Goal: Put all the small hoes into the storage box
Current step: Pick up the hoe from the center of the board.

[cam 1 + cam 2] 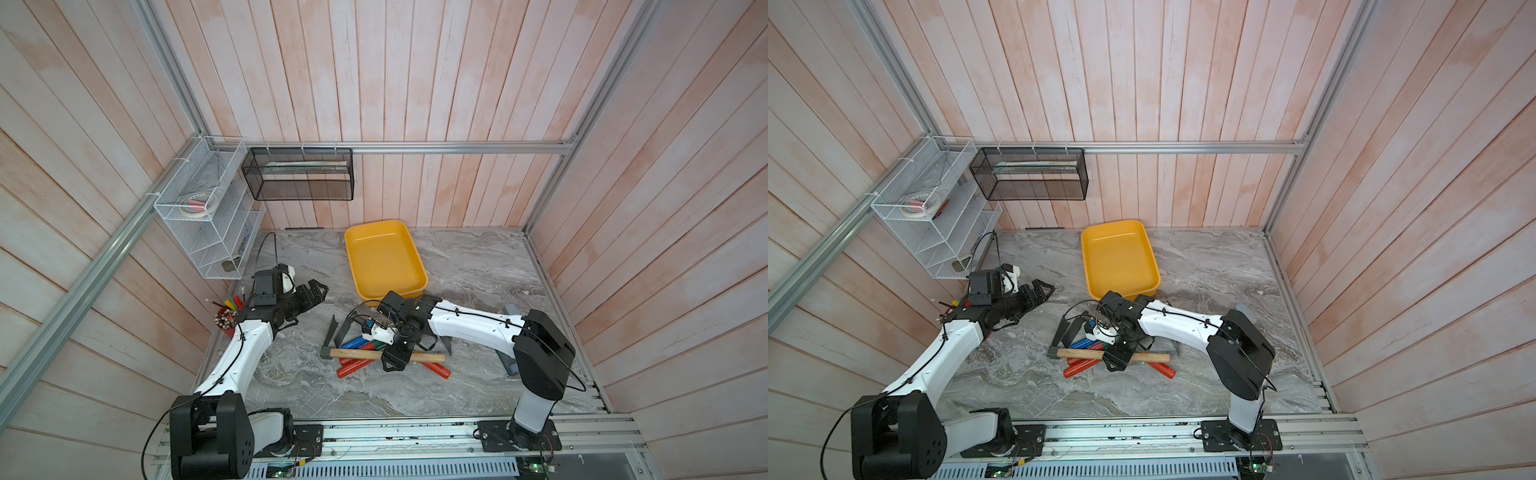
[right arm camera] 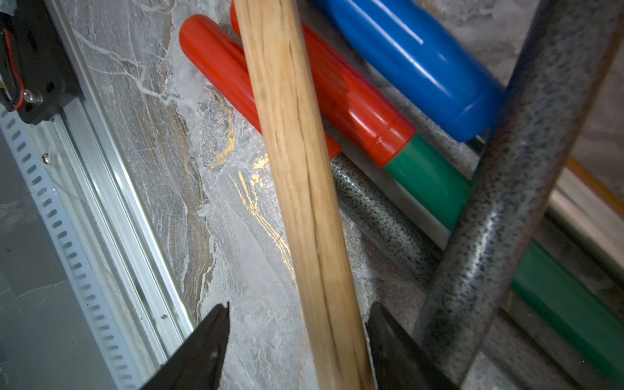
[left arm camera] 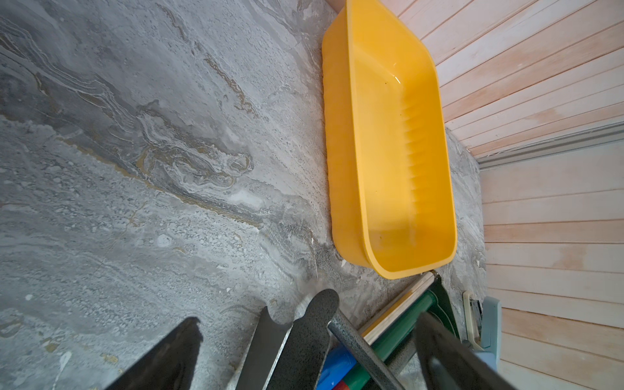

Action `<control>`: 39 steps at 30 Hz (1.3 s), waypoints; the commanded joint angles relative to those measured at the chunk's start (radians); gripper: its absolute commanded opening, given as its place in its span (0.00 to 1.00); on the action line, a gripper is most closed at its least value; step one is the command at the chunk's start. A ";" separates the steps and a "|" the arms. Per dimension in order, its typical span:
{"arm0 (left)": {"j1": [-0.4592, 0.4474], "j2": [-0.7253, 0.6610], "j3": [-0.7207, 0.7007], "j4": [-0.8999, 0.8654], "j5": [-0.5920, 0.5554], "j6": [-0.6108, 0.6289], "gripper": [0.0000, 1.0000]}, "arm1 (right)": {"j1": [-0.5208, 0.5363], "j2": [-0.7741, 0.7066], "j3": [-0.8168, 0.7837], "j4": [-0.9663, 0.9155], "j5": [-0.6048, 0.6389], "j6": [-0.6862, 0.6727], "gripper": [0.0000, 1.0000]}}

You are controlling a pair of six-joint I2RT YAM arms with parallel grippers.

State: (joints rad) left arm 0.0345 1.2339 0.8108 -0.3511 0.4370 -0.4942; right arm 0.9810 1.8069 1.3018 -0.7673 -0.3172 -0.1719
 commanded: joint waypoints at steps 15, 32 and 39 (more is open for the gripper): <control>0.005 -0.012 -0.018 0.020 0.003 -0.001 1.00 | 0.011 0.065 -0.031 0.014 -0.008 -0.001 0.63; 0.005 -0.001 -0.016 0.018 0.001 -0.001 1.00 | 0.010 0.111 -0.029 0.045 0.020 -0.014 0.52; 0.006 0.000 -0.015 0.018 -0.001 0.000 1.00 | 0.010 0.109 -0.029 0.047 0.041 -0.007 0.41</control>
State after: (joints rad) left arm 0.0345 1.2339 0.8074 -0.3511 0.4370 -0.4942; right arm 0.9859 1.9007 1.2816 -0.7204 -0.2958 -0.1772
